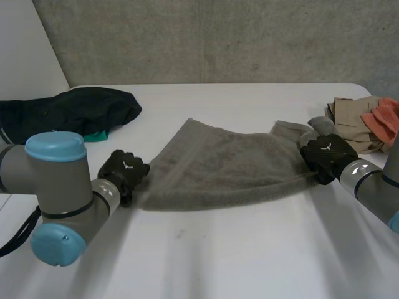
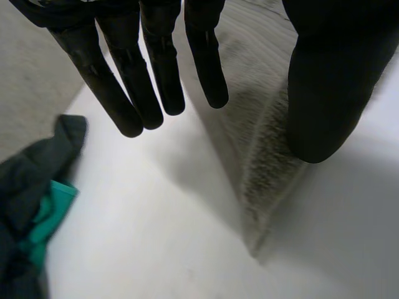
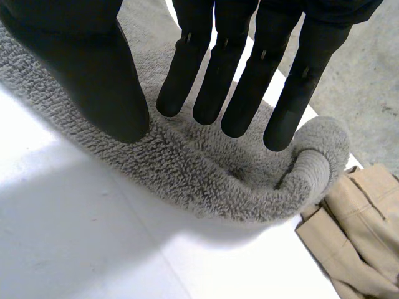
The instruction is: Fold the laundry.
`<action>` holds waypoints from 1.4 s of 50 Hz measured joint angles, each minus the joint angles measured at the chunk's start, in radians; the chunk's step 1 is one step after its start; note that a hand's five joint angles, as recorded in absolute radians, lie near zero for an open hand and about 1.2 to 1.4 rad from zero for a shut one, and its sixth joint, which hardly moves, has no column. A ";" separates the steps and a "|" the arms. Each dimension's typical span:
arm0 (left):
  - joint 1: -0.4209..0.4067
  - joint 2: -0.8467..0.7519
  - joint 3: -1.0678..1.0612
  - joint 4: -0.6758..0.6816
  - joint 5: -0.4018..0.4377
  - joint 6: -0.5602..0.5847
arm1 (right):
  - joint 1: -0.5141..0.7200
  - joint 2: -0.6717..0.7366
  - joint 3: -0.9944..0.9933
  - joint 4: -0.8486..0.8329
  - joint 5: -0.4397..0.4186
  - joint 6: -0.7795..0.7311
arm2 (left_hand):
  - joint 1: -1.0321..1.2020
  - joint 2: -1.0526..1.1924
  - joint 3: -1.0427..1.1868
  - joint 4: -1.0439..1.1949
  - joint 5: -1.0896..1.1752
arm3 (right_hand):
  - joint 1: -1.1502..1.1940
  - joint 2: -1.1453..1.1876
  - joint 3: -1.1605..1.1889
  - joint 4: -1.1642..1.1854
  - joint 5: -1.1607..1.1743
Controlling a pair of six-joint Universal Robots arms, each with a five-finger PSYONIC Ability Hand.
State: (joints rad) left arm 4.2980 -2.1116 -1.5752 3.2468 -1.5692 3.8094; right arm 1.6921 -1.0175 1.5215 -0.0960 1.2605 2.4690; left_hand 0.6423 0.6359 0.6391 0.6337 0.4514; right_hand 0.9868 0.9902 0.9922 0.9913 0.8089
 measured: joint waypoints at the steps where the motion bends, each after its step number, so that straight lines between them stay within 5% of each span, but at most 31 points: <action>1: -0.002 -0.006 0.010 -0.035 0.000 0.000 | 0.000 0.001 -0.003 0.008 0.004 -0.001 | 0.002 0.002 0.002 0.003 0.004 | 0.022 0.021 0.020 0.021 0.022; 8: 0.008 -0.029 0.045 -0.121 0.014 -0.020 | 0.000 0.004 -0.010 0.023 0.018 -0.004 | 0.505 0.532 0.523 0.534 0.524 | 0.141 0.190 0.199 0.207 0.183; 20: 0.029 0.095 0.026 -0.116 0.067 -0.107 | -0.003 -0.057 -0.015 0.093 0.058 -0.001 | 0.505 0.559 0.549 0.560 0.529 | 0.141 0.190 0.199 0.208 0.182; 29: 0.019 0.381 -0.011 -0.164 0.112 -0.259 | -0.018 -0.262 -0.077 0.138 0.072 0.039 | 0.505 0.559 0.549 0.560 0.529 | 0.142 0.190 0.199 0.208 0.205; 36: 0.022 0.535 -0.014 -0.185 0.133 -0.366 | 0.027 -0.276 -0.175 0.060 0.055 0.139 | 0.505 0.560 0.550 0.560 0.529 | 0.142 0.190 0.199 0.208 0.205; 39: 0.022 0.576 -0.015 -0.186 0.136 -0.407 | 0.079 -0.192 -0.245 0.005 0.048 0.197 | 0.505 0.561 0.550 0.560 0.529 | 0.063 0.092 0.092 0.095 0.101; 41: 0.021 0.581 -0.016 -0.185 0.135 -0.417 | 0.095 -0.155 -0.267 0.006 0.053 0.213 | 0.505 0.561 0.550 0.560 0.529 | -0.191 -0.192 -0.185 -0.180 -0.180; 45: 0.018 0.546 -0.009 -0.178 0.131 -0.422 | 0.109 -0.090 -0.281 0.116 0.085 0.238 | 0.505 0.561 0.550 0.561 0.529 | -0.441 -0.451 -0.451 -0.448 -0.461; 50: 0.022 0.495 0.009 -0.177 0.124 -0.409 | 0.089 -0.088 -0.237 0.252 0.091 0.234 | 0.505 0.561 0.550 0.562 0.529 | -0.444 -0.459 -0.461 -0.462 -0.484; 54: 0.038 0.417 0.060 -0.186 0.107 -0.388 | 0.023 -0.134 -0.073 0.376 0.017 0.172 | 0.505 0.561 0.551 0.564 0.529 | -0.439 -0.449 -0.448 -0.447 -0.442; 61: 0.053 0.377 0.119 -0.207 0.095 -0.384 | -0.055 -0.175 0.176 0.146 -0.110 0.070 | 0.505 0.561 0.551 0.564 0.529 | -0.439 -0.434 -0.419 -0.423 -0.401; 70: 0.047 0.379 0.134 -0.212 0.092 -0.385 | -0.056 -0.091 0.227 -0.148 -0.122 0.030 | 0.505 0.561 0.551 0.564 0.529 | -0.435 -0.429 -0.412 -0.416 -0.396</action>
State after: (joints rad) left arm 4.3455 -1.7330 -1.4415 3.0352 -1.4767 3.4239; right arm 1.6362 -1.1084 1.7481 -0.2440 1.1385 2.4992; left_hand 1.1470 1.1966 1.1899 1.1974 0.9808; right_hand 0.5519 0.5612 0.5800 0.5749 0.4127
